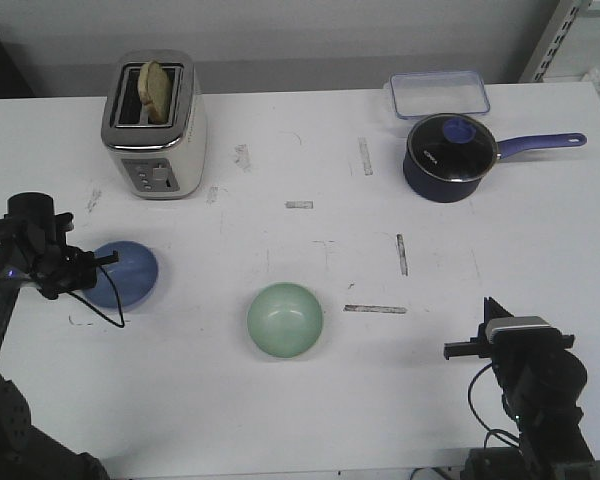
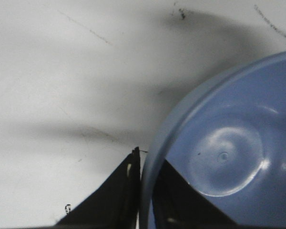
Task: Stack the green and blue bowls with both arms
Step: 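Grip the blue bowl rim and lift it with the left gripper, then carry the blue bowl over the green bowl and lower it inside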
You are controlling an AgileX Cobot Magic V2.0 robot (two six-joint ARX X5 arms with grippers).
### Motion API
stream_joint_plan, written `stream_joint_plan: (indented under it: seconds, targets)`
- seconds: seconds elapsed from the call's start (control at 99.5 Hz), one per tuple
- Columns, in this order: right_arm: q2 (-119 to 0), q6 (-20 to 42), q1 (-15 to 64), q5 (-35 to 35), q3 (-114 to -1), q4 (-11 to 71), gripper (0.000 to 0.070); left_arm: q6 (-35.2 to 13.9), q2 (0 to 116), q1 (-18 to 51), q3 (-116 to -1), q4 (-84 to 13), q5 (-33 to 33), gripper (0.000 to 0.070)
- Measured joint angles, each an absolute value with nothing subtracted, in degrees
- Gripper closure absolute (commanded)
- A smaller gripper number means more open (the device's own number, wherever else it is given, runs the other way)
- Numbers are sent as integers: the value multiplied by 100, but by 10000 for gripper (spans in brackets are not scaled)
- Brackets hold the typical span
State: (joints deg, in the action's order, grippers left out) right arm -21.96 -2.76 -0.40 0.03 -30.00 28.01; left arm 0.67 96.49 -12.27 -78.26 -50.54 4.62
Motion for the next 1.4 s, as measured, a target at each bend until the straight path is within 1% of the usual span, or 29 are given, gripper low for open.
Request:
stream_joint_plan:
  seconds: [0.131,0.281,0.462,0.563,0.784,0.975,1.106,1.226,1.397]
  targets:
    - [-2196,-276,-40,3,-3000,2801,700,40,9306,-1192,-7826,-4993,445,700]
    - [-2196,-276,-40,3,-3000,2799,700,-139,8783,-1039,-7861,-4930,497,700]
    - [-2196,-276,-40,3,-3000,2801,700,-440,8193,-611,-7865,-4842,1214,700]
    - [-2196,-276,-40,1,-3000,2799,700,-655,7922,-200,-7867,-4807,1459,700]
    - [-2196,-276,-40,1,-3000,2799,700,-1022,7697,1063,-7870,-4805,1492,700]
    - [-2196,-276,-40,3,-3000,2801,700,-1127,7725,2320,-7870,-4751,1496,700]
    - [-2196,-276,-40,1,-3000,2801,700,-1133,7876,3000,-7872,-4665,1496,700]
    - [-2196,-276,-40,1,-3000,2799,700,-1131,8182,3323,-7872,-4628,1470,700]
    - [-2196,-276,-40,3,-3000,2799,700,-1133,8774,3387,-7872,-4466,1363,700]
